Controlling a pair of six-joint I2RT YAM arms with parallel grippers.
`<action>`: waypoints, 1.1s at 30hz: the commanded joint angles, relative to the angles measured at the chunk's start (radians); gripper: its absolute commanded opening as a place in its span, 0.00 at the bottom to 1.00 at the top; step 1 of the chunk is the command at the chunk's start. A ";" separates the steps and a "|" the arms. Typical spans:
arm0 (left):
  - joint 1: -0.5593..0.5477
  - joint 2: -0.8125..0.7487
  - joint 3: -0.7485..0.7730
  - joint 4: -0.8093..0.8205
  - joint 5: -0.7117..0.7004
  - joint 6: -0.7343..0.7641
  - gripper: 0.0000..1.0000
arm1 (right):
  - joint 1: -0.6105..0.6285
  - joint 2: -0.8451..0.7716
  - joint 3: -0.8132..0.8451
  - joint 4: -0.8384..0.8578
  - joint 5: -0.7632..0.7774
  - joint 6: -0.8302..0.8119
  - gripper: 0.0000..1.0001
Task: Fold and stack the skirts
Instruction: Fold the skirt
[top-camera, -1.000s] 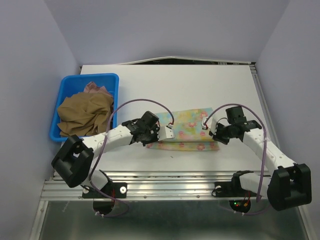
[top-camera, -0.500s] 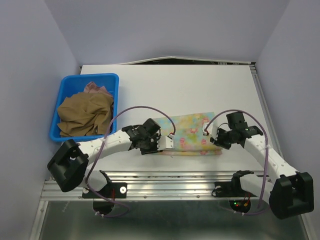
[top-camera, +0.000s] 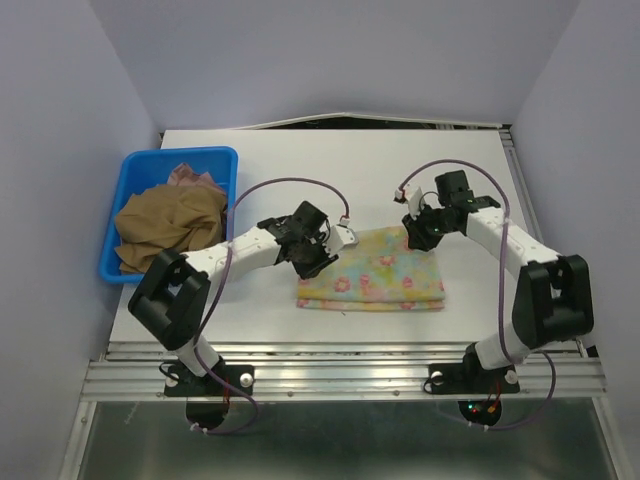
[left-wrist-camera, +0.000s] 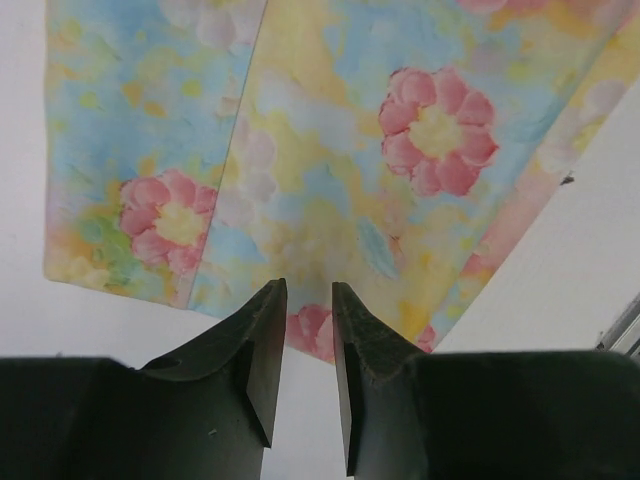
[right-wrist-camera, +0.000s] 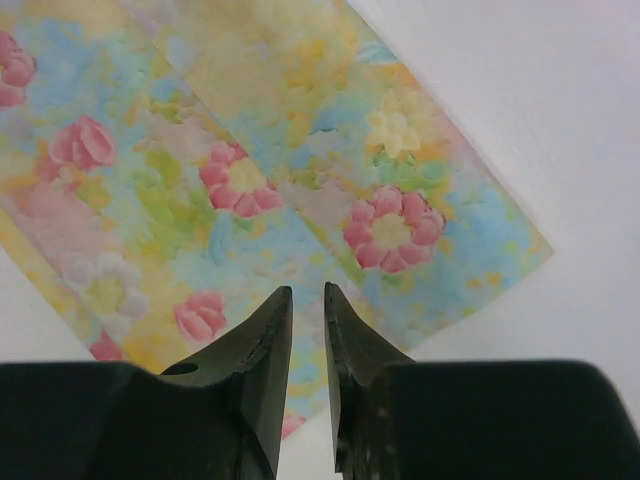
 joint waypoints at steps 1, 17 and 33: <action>0.028 0.051 -0.010 0.048 0.007 -0.124 0.36 | 0.006 0.133 0.061 0.003 0.008 0.085 0.25; 0.229 0.238 0.315 0.078 -0.141 -0.144 0.38 | 0.026 0.532 0.215 0.228 0.224 0.128 0.24; 0.183 0.318 0.150 0.091 -0.073 -0.251 0.26 | 0.136 0.384 0.496 0.347 0.281 0.373 0.27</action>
